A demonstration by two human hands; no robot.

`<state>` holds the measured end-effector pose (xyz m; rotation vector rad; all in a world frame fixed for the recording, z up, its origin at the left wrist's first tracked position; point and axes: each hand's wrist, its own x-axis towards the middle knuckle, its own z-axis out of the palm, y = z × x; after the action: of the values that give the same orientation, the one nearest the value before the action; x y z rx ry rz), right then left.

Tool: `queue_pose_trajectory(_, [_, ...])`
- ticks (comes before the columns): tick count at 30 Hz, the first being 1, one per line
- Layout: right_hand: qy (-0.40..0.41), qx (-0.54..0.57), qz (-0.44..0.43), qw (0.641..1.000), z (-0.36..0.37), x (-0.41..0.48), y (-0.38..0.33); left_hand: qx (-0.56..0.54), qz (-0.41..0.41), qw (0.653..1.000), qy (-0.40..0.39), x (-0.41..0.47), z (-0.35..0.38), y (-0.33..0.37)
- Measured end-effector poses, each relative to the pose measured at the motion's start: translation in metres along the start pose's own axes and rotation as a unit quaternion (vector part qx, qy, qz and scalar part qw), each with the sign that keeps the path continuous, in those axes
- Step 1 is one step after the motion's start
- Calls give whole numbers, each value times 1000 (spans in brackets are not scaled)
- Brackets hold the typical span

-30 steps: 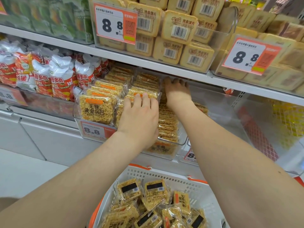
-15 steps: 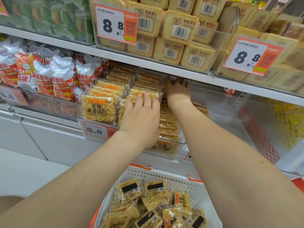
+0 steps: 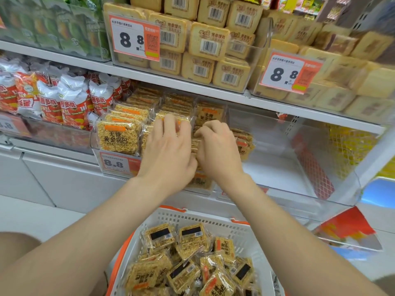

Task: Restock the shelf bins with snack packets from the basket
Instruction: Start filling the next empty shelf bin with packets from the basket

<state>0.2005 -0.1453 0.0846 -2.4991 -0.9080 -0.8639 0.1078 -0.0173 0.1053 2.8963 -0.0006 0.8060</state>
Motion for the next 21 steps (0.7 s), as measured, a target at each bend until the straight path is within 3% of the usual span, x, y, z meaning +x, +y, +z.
queue_pose_trajectory(2, [44, 35, -56, 997, -6, -25, -2, -2, -2, 999, -38, -11, -6, 7])
queue_pose_trajectory(6, [29, 33, -133, 990, -9, -82, 2, 1, -47, 962, -269, -29, -6, 16])
queue_pose_trajectory(8, [-80, 17, -139, 987, -1, -108, 5, 58, -3, 921, -385, -36, 3, 19])
queue_pose_trajectory(11, [-308, 11, -56, 950, 19, -141, 12, 84, 39, 855, -510, -44, 30, 20])
queue_pose_trajectory(14, [-420, 11, 12, 908, 46, -179, 25, 86, 54, 819, -565, -51, 55, 19])
queue_pose_trajectory(17, [-490, 11, 28, 871, 72, -214, 33, 78, 69, 815, -570, -53, 73, 19])
queue_pose_trajectory(21, [-509, -20, 15, 860, 105, -237, 37, 54, 69, 817, -570, -50, 87, 23])
